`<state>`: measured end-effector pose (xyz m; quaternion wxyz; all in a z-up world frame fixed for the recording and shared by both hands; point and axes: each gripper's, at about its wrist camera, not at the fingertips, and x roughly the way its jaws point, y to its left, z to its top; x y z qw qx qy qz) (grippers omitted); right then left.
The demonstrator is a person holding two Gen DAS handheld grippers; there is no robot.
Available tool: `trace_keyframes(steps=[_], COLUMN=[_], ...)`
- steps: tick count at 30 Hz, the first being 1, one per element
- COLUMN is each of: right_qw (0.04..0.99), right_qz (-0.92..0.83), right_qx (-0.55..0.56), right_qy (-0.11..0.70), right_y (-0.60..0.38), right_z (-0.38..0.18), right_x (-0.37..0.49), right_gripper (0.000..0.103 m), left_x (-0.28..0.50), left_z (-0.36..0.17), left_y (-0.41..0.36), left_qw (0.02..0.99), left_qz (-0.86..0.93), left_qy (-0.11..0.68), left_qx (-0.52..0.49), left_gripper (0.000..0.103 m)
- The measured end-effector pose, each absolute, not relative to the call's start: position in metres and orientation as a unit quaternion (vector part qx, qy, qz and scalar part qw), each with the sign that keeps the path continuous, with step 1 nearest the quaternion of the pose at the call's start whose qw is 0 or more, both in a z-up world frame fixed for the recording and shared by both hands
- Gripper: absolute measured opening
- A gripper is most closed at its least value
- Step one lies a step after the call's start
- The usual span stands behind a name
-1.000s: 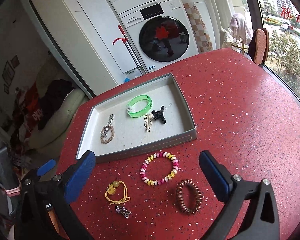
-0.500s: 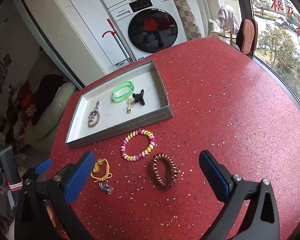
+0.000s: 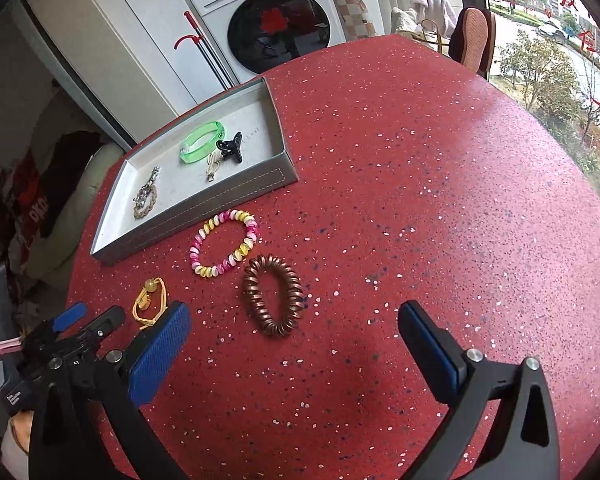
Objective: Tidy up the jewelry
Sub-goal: 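Grasp the yellow cord hair tie with the left tool while the right tool grasps the brown coil tie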
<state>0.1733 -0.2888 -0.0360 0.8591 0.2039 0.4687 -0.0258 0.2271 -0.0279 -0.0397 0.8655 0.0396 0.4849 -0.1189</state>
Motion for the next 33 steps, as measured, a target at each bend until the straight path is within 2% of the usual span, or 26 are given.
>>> trace_keyframes(steps=[17,25,27,31,33], right_qw=[0.846,0.85,0.852,0.857,0.858], right_qz=[-0.079,-0.083,-0.084,-0.074,-0.07], right_qx=[0.156,0.089,0.065,0.041,0.039], right_qy=[0.504,0.512,0.512,0.508,0.507], right_y=[-0.295,-0.275,-0.268,-0.258,-0.256], right_z=[-0.059,-0.062,-0.062,-0.061,-0.06], right_x=[0.19,0.199,0.199,0.197,0.198], right_gripper=[0.102,0.086,0.077,0.065,0.061], left_x=[0.244,0.243,0.242,0.236,0.234], left_z=[-0.059,-0.06,-0.06,-0.057,-0.056], left_y=[-0.043,-0.049,-0.05,-0.054,-0.057], left_qw=[0.858,0.862,0.863,0.863,0.863], left_qz=[-0.11,-0.108,-0.11,-0.125,-0.133], left_qy=[0.498,0.49,0.487,0.483,0.48], left_qx=[0.067,0.077,0.08,0.08,0.085], left_gripper=[0.103,0.103,0.103,0.103,0.097])
